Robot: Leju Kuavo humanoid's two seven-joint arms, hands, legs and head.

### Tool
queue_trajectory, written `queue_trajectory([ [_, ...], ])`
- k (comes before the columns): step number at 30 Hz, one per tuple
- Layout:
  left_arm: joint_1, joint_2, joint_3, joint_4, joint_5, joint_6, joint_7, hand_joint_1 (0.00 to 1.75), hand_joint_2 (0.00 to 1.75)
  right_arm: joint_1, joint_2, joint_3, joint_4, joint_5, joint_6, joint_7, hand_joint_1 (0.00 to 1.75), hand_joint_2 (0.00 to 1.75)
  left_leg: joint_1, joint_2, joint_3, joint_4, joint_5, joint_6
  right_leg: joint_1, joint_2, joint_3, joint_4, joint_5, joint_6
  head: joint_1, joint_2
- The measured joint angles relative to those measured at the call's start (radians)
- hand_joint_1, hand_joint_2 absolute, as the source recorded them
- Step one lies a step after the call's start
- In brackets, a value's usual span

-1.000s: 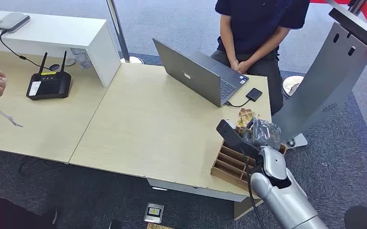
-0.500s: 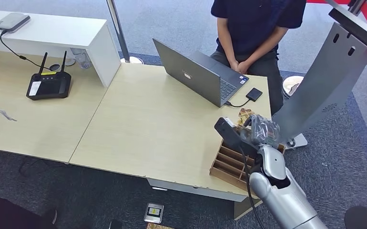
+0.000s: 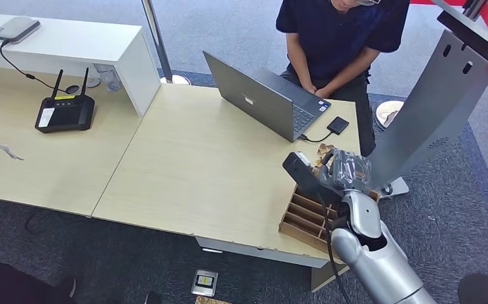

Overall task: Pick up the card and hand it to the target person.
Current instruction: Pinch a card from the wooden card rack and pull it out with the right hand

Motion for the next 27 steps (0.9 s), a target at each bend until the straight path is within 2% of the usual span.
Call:
queue_trajectory([
  [27, 0.000, 0.000, 0.000, 0.000, 0.000, 0.000, 0.000, 0.00, 0.00, 0.000, 0.000, 0.000, 0.006, 0.000, -0.001, 0.000, 0.33, 1.75, 0.000, 0.000, 0.000, 0.000, 0.000, 0.000, 0.000, 0.000, 0.000, 0.000, 0.000, 0.000, 0.000, 0.000],
])
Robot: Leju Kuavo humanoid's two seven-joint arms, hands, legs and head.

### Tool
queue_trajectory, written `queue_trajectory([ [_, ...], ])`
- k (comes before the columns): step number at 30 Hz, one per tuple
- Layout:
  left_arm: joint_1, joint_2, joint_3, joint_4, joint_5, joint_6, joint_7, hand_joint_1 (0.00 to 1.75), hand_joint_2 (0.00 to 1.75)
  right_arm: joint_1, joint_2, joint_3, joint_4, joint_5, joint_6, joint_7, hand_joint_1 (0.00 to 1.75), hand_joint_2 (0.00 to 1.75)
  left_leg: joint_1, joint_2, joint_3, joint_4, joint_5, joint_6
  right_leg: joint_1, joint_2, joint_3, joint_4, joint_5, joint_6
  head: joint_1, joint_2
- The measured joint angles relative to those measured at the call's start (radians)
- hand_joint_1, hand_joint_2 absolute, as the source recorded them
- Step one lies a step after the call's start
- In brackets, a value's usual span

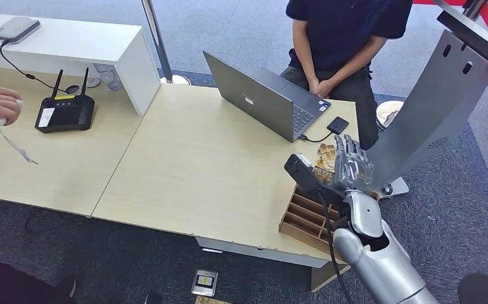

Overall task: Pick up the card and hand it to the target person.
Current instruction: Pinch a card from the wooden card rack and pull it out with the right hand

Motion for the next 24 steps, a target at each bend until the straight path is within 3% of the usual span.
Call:
queue_trajectory([
  [9, 0.000, 0.000, 0.000, 0.000, 0.000, 0.000, 0.000, 0.00, 0.00, -0.007, 0.002, 0.000, 0.039, 0.003, -0.002, 0.009, 0.58, 1.75, 0.000, 0.000, 0.000, 0.000, 0.000, 0.000, 0.000, 0.000, 0.000, 0.000, 0.000, 0.000, 0.000, 0.000],
  [20, 0.000, 0.000, 0.000, 0.000, 0.000, 0.001, 0.004, 0.00, 0.00, -0.017, 0.010, 0.000, 0.085, 0.006, -0.008, 0.010, 0.62, 1.75, 0.000, 0.000, 0.000, 0.000, 0.000, 0.000, 0.000, 0.000, 0.000, 0.000, 0.000, 0.000, 0.000, 0.000],
  [24, 0.000, 0.000, 0.000, 0.000, 0.000, 0.002, 0.008, 0.00, 0.00, -0.019, 0.015, 0.000, 0.096, 0.005, -0.013, 0.006, 0.77, 1.75, 0.000, 0.000, 0.000, 0.000, 0.000, 0.000, 0.000, 0.000, 0.000, 0.000, 0.000, 0.000, 0.000, 0.000],
])
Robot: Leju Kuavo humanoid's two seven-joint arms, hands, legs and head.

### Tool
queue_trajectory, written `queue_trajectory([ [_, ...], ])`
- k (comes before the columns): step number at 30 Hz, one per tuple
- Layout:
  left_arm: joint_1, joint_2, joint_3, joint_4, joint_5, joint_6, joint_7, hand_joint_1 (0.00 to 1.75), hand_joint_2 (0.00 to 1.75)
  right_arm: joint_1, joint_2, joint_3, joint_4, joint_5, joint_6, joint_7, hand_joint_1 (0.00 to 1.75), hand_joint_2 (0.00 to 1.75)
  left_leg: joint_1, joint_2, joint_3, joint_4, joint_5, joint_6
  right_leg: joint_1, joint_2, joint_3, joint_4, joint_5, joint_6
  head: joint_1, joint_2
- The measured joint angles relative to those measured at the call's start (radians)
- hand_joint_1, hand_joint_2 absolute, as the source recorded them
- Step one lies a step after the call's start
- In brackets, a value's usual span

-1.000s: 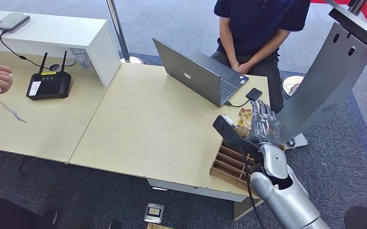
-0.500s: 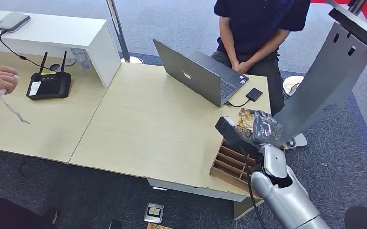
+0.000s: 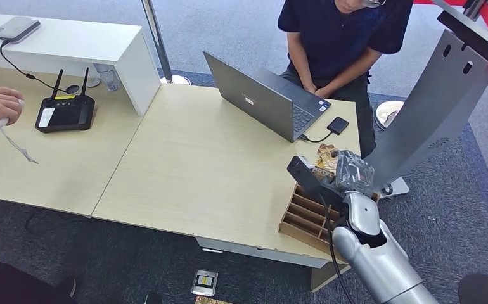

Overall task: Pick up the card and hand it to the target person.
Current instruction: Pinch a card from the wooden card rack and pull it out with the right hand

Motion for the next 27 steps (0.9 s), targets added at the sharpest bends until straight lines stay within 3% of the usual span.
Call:
queue_trajectory([
  [9, 0.000, 0.000, 0.000, 0.000, 0.000, 0.001, 0.001, 0.00, 0.00, -0.003, 0.013, -0.001, 0.019, -0.016, -0.021, -0.019, 1.23, 1.75, 0.000, 0.000, 0.000, 0.000, 0.000, 0.000, 0.000, 0.000, 0.000, 0.000, 0.000, 0.000, 0.000, 0.000],
  [27, 0.000, 0.000, 0.000, 0.000, 0.000, 0.003, 0.004, 0.00, 0.00, -0.017, 0.032, -0.002, 0.059, -0.035, -0.054, -0.043, 1.26, 1.75, 0.000, 0.000, 0.000, 0.000, 0.000, 0.000, 0.000, 0.000, 0.000, 0.000, 0.000, 0.000, 0.000, 0.000],
])
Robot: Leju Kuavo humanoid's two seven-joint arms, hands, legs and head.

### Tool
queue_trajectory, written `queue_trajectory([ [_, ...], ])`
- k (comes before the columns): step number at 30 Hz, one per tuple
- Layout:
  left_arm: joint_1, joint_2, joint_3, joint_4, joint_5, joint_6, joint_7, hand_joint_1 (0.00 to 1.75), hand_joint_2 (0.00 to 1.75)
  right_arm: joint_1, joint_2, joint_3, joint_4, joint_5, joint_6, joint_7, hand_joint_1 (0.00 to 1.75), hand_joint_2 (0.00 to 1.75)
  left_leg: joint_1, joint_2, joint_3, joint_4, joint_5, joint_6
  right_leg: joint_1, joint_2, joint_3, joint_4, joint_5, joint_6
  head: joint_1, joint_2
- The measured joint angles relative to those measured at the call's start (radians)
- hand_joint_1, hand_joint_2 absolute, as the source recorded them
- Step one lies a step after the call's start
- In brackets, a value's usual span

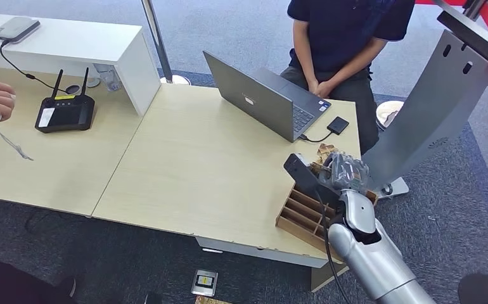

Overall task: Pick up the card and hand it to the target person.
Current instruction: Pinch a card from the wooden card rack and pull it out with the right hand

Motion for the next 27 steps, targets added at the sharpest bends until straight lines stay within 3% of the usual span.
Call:
queue_trajectory([
  [5, 0.000, 0.000, 0.000, 0.000, 0.000, 0.000, 0.001, 0.00, 0.00, -0.002, 0.003, -0.001, 0.006, -0.005, -0.006, -0.005, 1.27, 1.75, 0.000, 0.000, 0.000, 0.000, 0.000, 0.000, 0.000, 0.000, 0.000, 0.000, 0.000, 0.000, 0.000, 0.000],
  [9, 0.000, 0.000, 0.000, 0.000, 0.000, 0.000, 0.002, 0.00, 0.00, -0.002, 0.007, -0.006, 0.011, -0.015, -0.019, -0.014, 1.38, 1.75, 0.000, 0.000, 0.000, 0.000, 0.000, 0.000, 0.000, 0.000, 0.000, 0.000, 0.000, 0.000, 0.000, 0.000],
  [20, 0.000, 0.000, 0.000, 0.000, 0.000, 0.000, 0.000, 0.00, 0.00, -0.002, 0.009, -0.022, -0.025, -0.104, -0.008, -0.046, 1.40, 1.75, 0.000, 0.000, 0.000, 0.000, 0.000, 0.000, 0.000, 0.000, 0.000, 0.000, 0.000, 0.000, 0.000, 0.000],
  [27, 0.000, 0.000, 0.000, 0.000, 0.000, 0.000, -0.004, 0.00, 0.00, -0.002, 0.010, -0.023, -0.054, -0.073, 0.003, -0.027, 1.48, 1.75, 0.000, 0.000, 0.000, 0.000, 0.000, 0.000, 0.000, 0.000, -0.001, 0.000, 0.000, 0.000, 0.000, 0.000],
])
